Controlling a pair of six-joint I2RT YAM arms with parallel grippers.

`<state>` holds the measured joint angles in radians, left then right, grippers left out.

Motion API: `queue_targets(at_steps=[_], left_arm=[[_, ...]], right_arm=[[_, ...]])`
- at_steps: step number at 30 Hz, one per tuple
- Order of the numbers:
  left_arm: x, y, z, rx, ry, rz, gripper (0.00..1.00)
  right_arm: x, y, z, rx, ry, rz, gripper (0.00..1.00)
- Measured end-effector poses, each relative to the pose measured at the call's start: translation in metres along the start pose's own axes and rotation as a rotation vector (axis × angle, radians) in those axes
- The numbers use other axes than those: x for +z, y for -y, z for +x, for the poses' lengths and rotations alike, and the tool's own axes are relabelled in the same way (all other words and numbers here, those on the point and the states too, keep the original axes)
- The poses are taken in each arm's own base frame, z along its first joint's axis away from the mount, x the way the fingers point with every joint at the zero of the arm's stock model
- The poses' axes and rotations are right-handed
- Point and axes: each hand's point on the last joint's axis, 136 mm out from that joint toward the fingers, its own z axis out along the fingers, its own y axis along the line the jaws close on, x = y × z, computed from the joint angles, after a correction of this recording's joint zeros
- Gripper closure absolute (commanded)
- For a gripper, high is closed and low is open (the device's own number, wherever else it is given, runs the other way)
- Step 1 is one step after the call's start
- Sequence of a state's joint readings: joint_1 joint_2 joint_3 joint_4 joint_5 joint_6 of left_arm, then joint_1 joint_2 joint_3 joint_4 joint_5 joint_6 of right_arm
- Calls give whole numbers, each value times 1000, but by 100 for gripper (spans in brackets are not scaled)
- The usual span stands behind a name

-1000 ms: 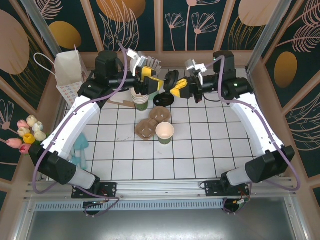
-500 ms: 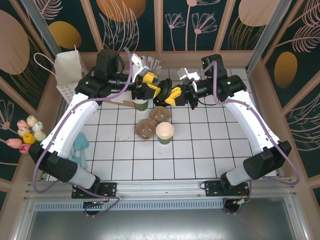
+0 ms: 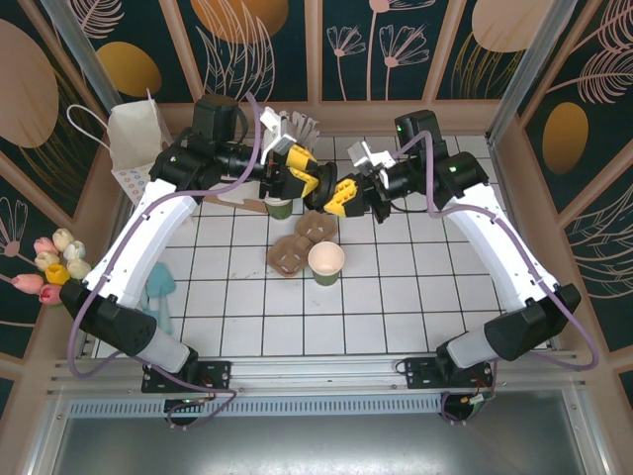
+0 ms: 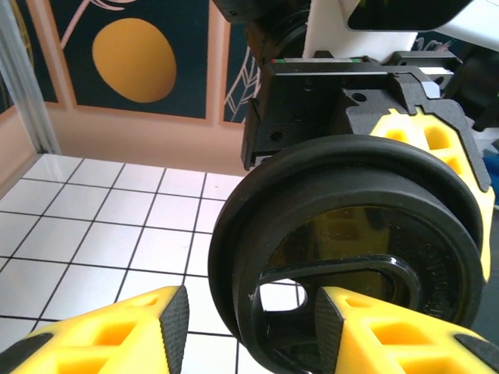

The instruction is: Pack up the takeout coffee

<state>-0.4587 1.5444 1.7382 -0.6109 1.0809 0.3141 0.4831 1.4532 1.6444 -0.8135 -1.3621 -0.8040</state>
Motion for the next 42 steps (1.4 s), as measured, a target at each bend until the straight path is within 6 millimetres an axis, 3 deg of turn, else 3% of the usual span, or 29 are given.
queue_targets(at_steps=[12,17,26,42], left_arm=[[1,11,1,22,-16,89,56],[-3,13,2,36,-26,89,53],[-7,21,2,20,-23,122,75],[-5,25,3,-18,-7,175,61]], right_arm=[[4,-9,0,-40,-3,-21,100],[4,-13,1,-63,-6,-27,100],[4,-18,1,-95,-7,-32,100],[6,-23,-1,-117,-5,-43,100]])
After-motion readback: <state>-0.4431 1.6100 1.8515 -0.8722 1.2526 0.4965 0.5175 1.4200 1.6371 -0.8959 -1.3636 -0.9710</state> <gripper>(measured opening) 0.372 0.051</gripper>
